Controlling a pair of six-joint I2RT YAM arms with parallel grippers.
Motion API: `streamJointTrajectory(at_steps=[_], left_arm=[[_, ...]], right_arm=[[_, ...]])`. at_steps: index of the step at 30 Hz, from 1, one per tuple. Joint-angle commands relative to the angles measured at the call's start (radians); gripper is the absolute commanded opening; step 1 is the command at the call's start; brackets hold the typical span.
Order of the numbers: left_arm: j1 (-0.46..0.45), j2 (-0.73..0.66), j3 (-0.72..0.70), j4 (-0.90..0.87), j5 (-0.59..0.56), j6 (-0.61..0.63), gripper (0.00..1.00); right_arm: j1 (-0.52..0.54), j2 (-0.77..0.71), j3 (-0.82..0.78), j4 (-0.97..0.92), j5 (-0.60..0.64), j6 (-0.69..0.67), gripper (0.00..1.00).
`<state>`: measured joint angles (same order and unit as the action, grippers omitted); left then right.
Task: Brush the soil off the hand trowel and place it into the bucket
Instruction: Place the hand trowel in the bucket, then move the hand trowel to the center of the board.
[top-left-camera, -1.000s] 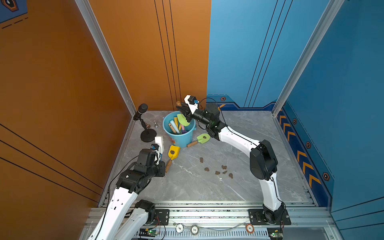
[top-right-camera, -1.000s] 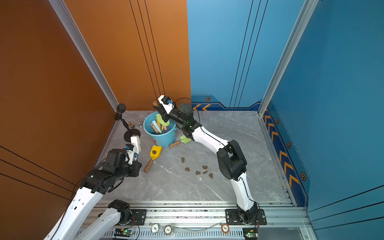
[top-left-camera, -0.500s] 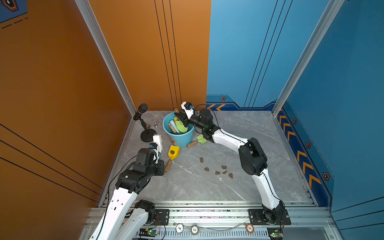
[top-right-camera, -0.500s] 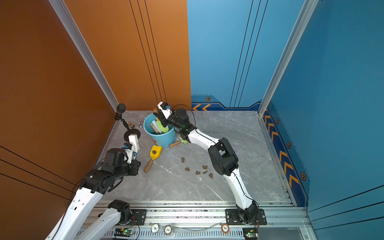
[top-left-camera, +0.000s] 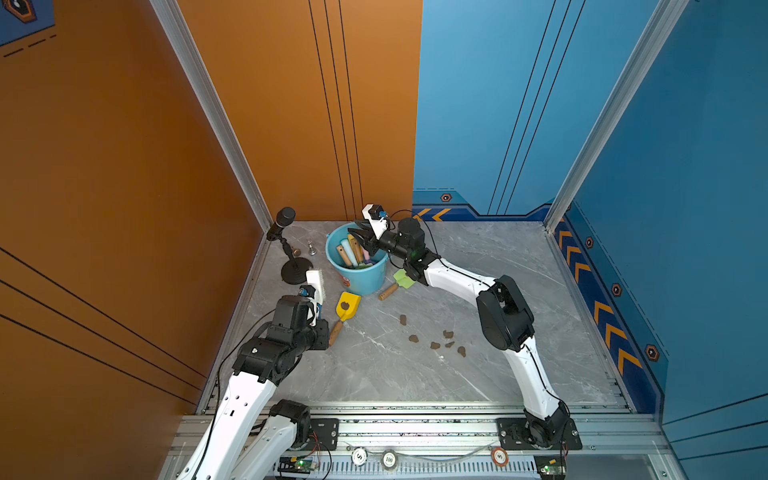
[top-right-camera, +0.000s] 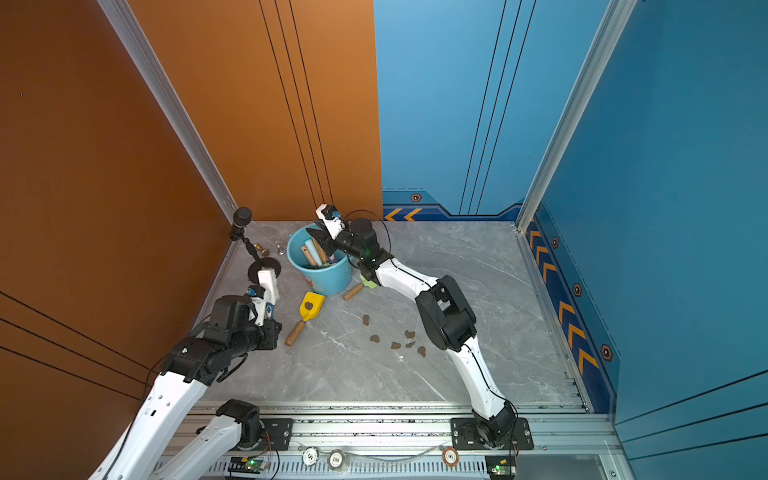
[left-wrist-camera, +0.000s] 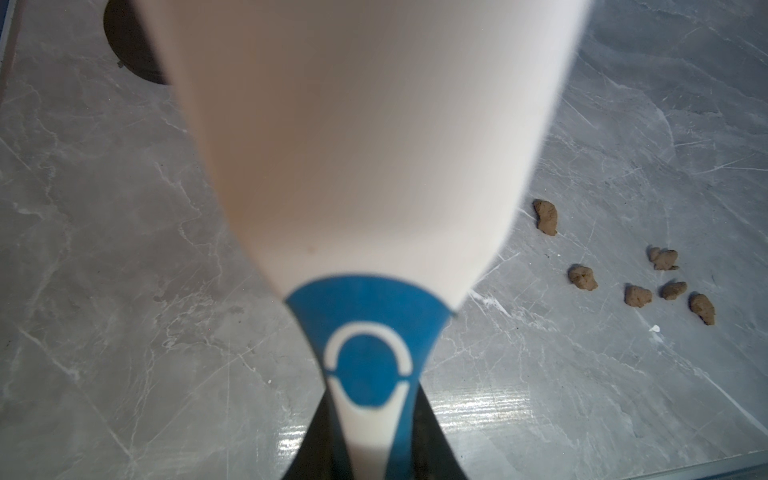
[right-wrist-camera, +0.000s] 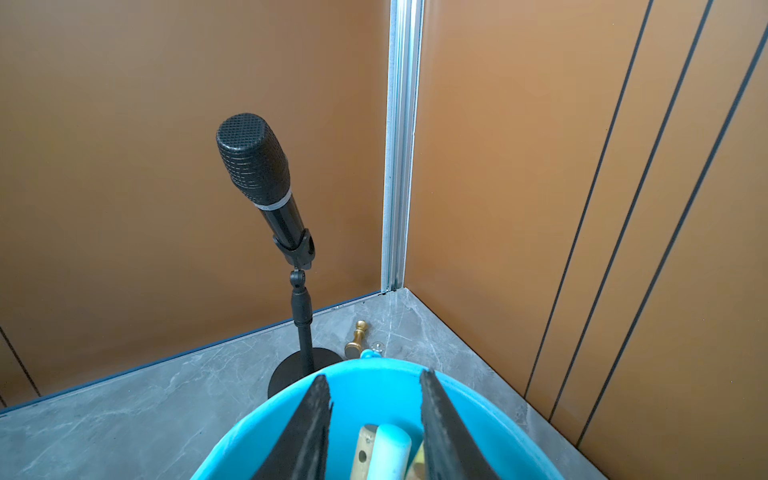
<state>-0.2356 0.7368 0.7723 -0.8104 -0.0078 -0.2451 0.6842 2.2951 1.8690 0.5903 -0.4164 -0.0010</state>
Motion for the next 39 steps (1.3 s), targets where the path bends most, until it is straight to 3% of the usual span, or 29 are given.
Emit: streamJointTrajectory(at_steps=[1, 5, 8, 9, 10, 11, 14, 17, 22, 26, 30, 33, 37, 39], left_arm=[[0.009, -0.008, -0.001, 0.018, 0.008, -0.002, 0.0], [0.009, -0.01, -0.002, 0.02, 0.008, -0.001, 0.0], [0.009, -0.015, -0.002, 0.019, 0.008, 0.0, 0.0], [0.01, -0.018, -0.003, 0.019, 0.008, 0.0, 0.0], [0.009, -0.021, -0.003, 0.019, 0.008, 0.0, 0.0], [0.01, -0.023, -0.004, 0.019, 0.007, 0.0, 0.0], [0.011, -0.032, -0.005, 0.019, 0.004, -0.001, 0.0], [0.01, -0.038, -0.005, 0.019, -0.001, 0.0, 0.0], [0.015, -0.049, -0.006, 0.018, -0.013, -0.002, 0.0], [0.021, -0.057, -0.009, 0.017, -0.024, -0.005, 0.0], [0.025, -0.045, -0.011, 0.018, -0.022, -0.008, 0.0], [0.028, -0.035, -0.009, 0.019, -0.018, -0.008, 0.0], [0.033, -0.033, -0.008, 0.017, -0.018, -0.008, 0.0], [0.034, -0.043, -0.009, 0.017, -0.025, -0.008, 0.0]], right_arm=[[-0.009, 0.008, -0.016, -0.009, 0.016, 0.029, 0.38], [-0.009, -0.039, -0.024, -0.01, 0.048, 0.018, 0.41], [-0.007, -0.104, -0.027, -0.066, 0.062, 0.026, 0.5], [-0.002, -0.133, -0.028, -0.109, 0.048, 0.024, 0.61], [0.004, -0.163, -0.031, -0.152, 0.037, 0.02, 0.91], [0.011, -0.204, -0.044, -0.195, 0.029, 0.01, 1.0], [0.069, -0.351, -0.167, -0.237, 0.05, 0.013, 0.99], [0.12, -0.488, -0.278, -0.317, 0.096, 0.102, 0.99], [0.213, -0.642, -0.416, -0.52, 0.116, 0.453, 0.99], [0.296, -0.761, -0.694, -0.279, 0.109, 0.726, 0.99], [0.396, -0.863, -0.821, -0.286, 0.23, 0.774, 0.99], [0.445, -0.878, -0.888, -0.161, 0.22, 0.772, 0.99], [0.421, -0.922, -0.988, -0.177, 0.319, 0.828, 0.99], [0.368, -0.934, -1.049, -0.11, 0.297, 0.82, 0.99]])
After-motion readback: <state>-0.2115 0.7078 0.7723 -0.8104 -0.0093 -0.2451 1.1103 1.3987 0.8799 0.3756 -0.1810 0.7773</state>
